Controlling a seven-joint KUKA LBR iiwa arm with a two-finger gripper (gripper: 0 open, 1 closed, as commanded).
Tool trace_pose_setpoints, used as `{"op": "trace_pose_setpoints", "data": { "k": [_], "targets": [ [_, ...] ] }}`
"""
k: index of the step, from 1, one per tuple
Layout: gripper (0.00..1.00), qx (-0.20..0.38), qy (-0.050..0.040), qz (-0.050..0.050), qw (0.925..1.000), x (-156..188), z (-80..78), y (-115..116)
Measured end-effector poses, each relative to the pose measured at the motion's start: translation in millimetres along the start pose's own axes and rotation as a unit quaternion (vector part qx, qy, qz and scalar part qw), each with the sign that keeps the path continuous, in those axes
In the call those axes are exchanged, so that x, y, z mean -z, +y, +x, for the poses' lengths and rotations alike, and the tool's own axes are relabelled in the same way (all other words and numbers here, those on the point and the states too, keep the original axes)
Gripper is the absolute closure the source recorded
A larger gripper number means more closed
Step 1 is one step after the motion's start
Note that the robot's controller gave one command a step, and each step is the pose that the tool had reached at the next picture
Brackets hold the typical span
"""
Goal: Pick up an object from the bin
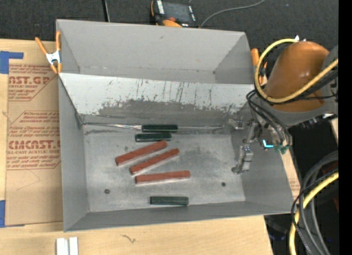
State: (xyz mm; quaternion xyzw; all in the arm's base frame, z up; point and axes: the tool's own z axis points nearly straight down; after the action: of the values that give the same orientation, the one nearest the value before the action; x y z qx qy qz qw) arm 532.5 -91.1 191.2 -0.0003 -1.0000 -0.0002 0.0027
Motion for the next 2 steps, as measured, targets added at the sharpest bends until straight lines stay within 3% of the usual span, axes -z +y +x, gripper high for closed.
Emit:
{"op": "trace_pose_setpoints", "data": {
  "k": [1,2],
  "targets": [
    [0.0,0.155,-0.0005,-0.001,0.9879,-101,8.5,57],
    [0.0,0.152,-0.002,-0.002,0.9884,-123,33.5,116]
  ]
}}
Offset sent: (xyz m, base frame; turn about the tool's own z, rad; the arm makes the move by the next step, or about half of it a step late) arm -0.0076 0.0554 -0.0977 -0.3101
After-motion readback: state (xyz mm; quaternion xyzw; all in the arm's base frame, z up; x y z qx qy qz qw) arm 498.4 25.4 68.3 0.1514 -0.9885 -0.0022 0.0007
